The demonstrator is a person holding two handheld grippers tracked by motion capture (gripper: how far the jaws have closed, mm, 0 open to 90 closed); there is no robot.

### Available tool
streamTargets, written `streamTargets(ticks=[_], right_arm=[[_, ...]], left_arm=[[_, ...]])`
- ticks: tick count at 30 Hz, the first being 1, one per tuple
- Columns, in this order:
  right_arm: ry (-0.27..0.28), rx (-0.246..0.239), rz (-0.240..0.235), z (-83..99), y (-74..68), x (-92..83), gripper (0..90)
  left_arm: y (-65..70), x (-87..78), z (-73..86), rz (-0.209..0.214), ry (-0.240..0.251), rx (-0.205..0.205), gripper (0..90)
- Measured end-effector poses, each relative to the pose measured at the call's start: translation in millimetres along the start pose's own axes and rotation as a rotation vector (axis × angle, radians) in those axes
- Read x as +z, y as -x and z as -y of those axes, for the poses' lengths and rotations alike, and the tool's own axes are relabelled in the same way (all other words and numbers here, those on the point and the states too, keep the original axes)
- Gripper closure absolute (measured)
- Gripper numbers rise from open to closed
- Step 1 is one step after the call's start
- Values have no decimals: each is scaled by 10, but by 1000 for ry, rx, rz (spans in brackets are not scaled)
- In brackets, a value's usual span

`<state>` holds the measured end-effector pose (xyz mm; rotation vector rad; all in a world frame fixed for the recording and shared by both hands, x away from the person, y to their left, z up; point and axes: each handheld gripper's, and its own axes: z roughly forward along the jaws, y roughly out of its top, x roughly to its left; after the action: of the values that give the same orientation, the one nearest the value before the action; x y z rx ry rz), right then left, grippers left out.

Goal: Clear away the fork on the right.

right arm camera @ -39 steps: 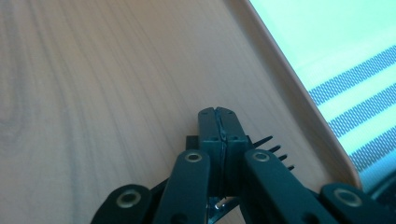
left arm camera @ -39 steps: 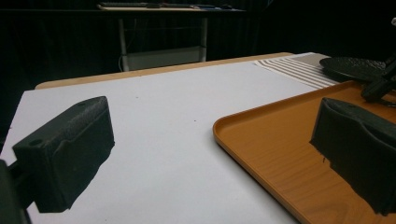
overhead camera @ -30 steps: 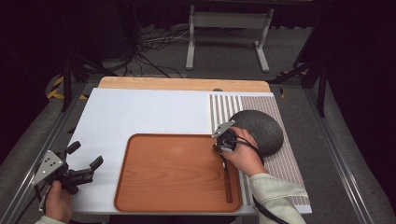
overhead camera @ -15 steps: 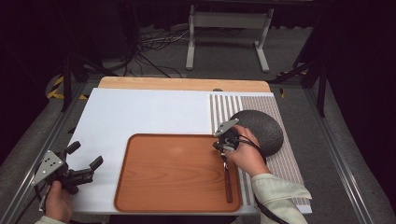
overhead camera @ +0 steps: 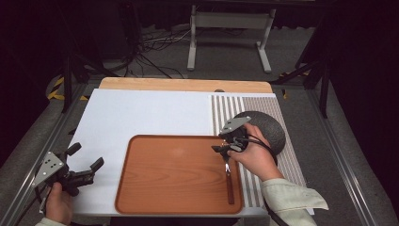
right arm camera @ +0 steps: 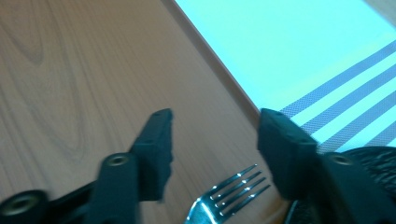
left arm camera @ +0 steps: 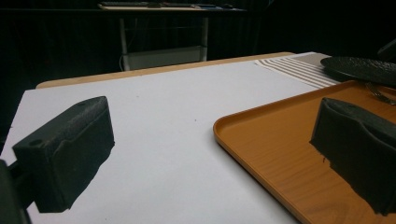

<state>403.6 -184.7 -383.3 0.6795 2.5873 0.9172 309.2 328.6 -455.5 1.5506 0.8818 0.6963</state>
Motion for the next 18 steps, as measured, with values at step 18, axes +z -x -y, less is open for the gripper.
streamTargets(ticks=[18], right_arm=[[125,-10,34,101,-69,-364,91]], left_arm=[[-3,-11,-3,-2,-4,6,3]])
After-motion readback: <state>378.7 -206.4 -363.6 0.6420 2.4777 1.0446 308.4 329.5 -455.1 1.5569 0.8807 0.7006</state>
